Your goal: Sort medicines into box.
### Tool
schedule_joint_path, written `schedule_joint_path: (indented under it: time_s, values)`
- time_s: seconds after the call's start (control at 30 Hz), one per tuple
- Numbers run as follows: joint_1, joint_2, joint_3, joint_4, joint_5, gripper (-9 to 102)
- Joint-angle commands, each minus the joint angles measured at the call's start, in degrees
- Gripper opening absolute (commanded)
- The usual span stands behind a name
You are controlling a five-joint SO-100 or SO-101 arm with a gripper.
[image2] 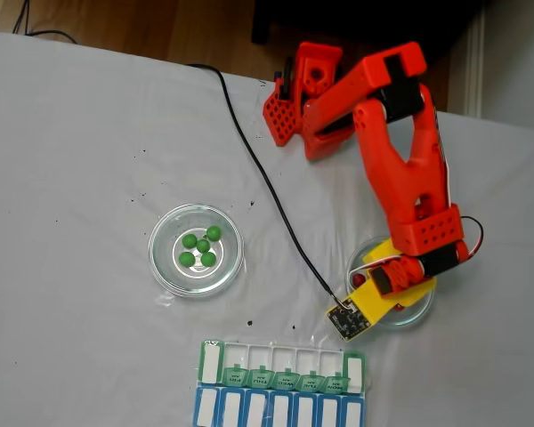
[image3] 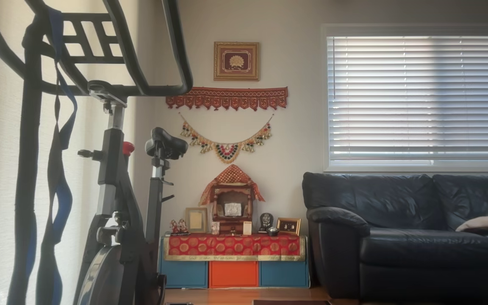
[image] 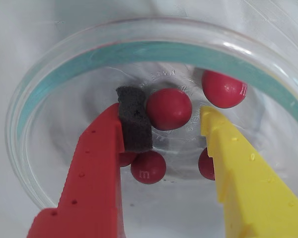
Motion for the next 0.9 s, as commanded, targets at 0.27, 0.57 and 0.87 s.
schedule_joint_path:
  time_s: [0.27,0.57,0.87]
  values:
    - [-0.79,1.41,-0.35,-0.79,0.44,11]
    - [-0.79,1.23,-0.44,-0.79,0.62,3]
    - [-0.79,1.05,-0.97,-0.09,0.62,1]
